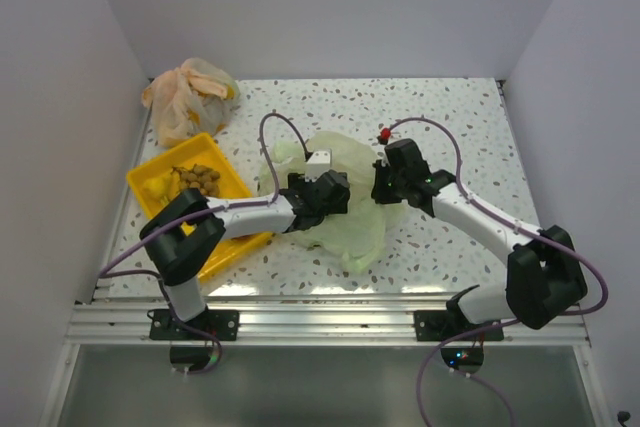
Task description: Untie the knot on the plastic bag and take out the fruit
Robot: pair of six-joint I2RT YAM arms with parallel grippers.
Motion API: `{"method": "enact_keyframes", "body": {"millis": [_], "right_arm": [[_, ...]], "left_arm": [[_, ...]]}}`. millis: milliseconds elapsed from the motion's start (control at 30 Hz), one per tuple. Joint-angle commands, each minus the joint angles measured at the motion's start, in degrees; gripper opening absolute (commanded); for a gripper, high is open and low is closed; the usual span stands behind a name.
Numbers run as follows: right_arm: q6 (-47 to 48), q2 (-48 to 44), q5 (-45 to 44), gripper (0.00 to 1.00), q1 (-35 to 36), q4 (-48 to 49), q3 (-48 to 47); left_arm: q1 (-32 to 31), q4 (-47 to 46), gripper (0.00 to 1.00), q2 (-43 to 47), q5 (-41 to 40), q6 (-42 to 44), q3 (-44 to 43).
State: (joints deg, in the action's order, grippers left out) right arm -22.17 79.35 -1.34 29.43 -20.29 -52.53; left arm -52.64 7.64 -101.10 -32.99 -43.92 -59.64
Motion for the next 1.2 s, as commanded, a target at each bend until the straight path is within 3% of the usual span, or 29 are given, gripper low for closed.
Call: {"method": "enact_keyframes", "body": {"millis": [0,100,200,233,333,433,700,900,1033,1167], "right_arm": [[-0.9,-1.7,1.1,0.00,-0.3,2.5,1.2],[-0.9,-2.0,1.2,0.00,-0.3,2.6,1.6],[-1.0,-2.2,1.2,0.00,-0.3,2.6,1.8],[-1.0,-2.3,1.1,0.00,-0.3,2.6,1.8],[-1.1,-2.4,0.9,0.00,-0.3,2.5,1.7],[-0.9,-2.4,-0.1,0.00,-0.3,2.0,1.1],[-0.8,-1.1,-4.5,0.00,-0.3,0.3,-0.4],[-1.1,-0.6,-6.8,0.00,-0.4,-0.6,-0.6],[-1.4,-0.5,-6.9,0.00,-0.7,-0.8,-0.5],[-1.5,-0.9,-6.3,0.00,-0.9,-0.4,0.1]], "left_arm": [[-0.2,-3.3,1.00,-0.8,-4.1,0.2,-2.5],[-0.2,-3.6,0.99,-1.7,-4.4,0.4,-3.0],[-0.2,-2.5,0.85,-1.5,-4.2,-0.1,-2.9],[-0.2,-2.2,0.74,-1.1,-3.9,-0.1,-2.5],[-0.2,0.1,0.56,0.9,-3.1,-0.3,-2.7],[-0.3,4.4,0.50,3.5,-0.9,0.0,-4.2],[-0.3,21.6,0.47,10.6,7.1,0.9,-11.5],[1.3,35.1,0.45,16.9,7.2,0.2,-15.5],[6.4,41.2,0.45,23.7,7.9,-2.2,-11.2],[17.2,43.7,0.45,33.2,10.2,-2.9,-3.0]]}}
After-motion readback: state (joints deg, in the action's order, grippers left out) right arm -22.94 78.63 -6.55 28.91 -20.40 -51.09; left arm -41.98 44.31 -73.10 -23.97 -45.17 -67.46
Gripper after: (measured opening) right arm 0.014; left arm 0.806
